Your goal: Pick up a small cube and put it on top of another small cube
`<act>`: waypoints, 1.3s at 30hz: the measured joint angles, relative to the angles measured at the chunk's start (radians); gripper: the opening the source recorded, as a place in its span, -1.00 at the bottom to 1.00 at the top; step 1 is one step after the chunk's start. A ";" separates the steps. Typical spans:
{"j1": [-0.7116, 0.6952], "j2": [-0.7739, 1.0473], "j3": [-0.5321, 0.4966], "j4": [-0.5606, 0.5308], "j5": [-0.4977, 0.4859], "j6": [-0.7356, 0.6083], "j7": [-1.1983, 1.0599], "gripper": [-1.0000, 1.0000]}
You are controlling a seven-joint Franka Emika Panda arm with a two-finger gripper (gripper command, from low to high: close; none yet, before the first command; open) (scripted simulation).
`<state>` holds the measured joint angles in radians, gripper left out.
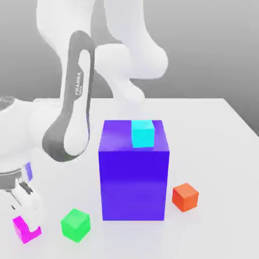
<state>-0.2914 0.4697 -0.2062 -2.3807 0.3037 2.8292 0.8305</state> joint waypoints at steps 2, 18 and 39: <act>0.000 0.000 0.000 0.000 0.000 0.000 0.000 -1.00; 0.092 -0.196 -0.068 -0.065 -0.031 -0.152 0.235 -1.00; 0.268 -0.369 -0.114 -0.173 -0.091 -0.190 1.033 -1.00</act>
<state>-0.0229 0.1007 -0.3200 -2.5538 0.2124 2.6392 1.8639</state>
